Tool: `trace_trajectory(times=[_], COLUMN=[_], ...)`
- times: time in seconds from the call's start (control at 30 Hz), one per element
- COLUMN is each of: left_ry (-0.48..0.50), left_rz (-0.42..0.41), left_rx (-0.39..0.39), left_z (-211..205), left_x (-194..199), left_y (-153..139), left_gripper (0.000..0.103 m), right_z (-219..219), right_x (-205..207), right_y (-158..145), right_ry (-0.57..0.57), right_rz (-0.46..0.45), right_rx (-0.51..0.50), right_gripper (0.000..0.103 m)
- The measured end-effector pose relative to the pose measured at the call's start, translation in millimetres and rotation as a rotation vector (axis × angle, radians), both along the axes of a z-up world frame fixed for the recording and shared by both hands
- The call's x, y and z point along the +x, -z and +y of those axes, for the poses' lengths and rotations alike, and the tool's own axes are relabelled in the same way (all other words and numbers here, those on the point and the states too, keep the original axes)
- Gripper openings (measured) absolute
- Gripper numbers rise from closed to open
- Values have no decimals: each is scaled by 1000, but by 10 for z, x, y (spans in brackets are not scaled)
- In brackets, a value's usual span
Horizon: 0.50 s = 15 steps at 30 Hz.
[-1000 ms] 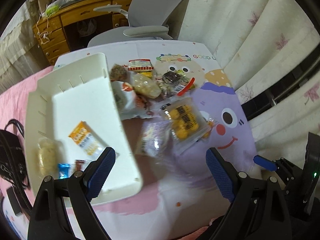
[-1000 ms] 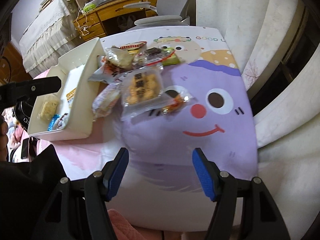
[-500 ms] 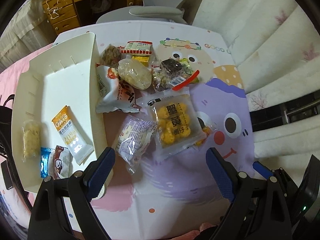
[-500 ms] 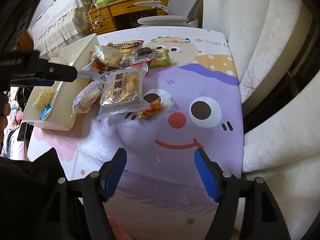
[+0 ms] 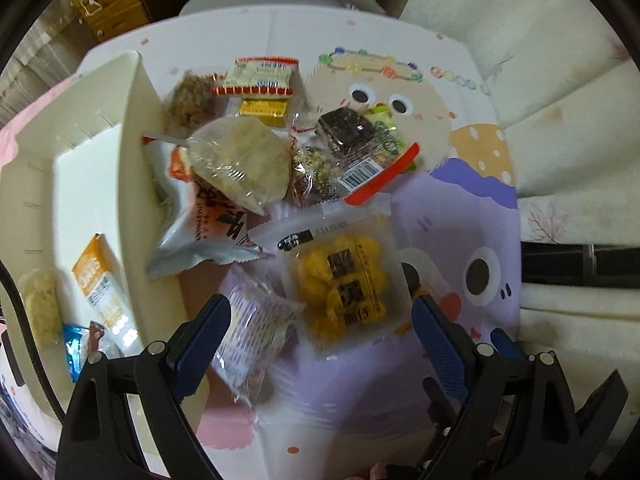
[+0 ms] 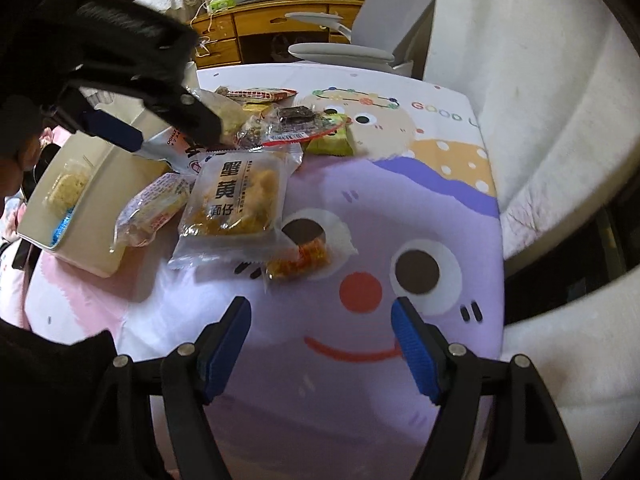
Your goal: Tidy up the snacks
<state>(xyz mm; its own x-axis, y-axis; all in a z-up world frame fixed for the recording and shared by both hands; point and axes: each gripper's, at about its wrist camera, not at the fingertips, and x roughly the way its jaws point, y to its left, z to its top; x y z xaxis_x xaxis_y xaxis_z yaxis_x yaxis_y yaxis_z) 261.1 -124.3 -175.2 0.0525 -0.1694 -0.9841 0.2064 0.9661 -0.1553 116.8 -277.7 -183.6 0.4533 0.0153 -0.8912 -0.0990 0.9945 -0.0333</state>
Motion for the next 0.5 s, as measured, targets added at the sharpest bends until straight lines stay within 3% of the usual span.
trace_trajectory(times=[0.5], left_ry=[31], left_rz=[119], left_rx=[43], left_z=[-253], left_x=[263], left_y=[543], left_gripper=[91], right_z=[235], right_x=[340], right_y=[350], right_ry=[-157], right_rz=[-39], right_rx=[-108], right_gripper=[73])
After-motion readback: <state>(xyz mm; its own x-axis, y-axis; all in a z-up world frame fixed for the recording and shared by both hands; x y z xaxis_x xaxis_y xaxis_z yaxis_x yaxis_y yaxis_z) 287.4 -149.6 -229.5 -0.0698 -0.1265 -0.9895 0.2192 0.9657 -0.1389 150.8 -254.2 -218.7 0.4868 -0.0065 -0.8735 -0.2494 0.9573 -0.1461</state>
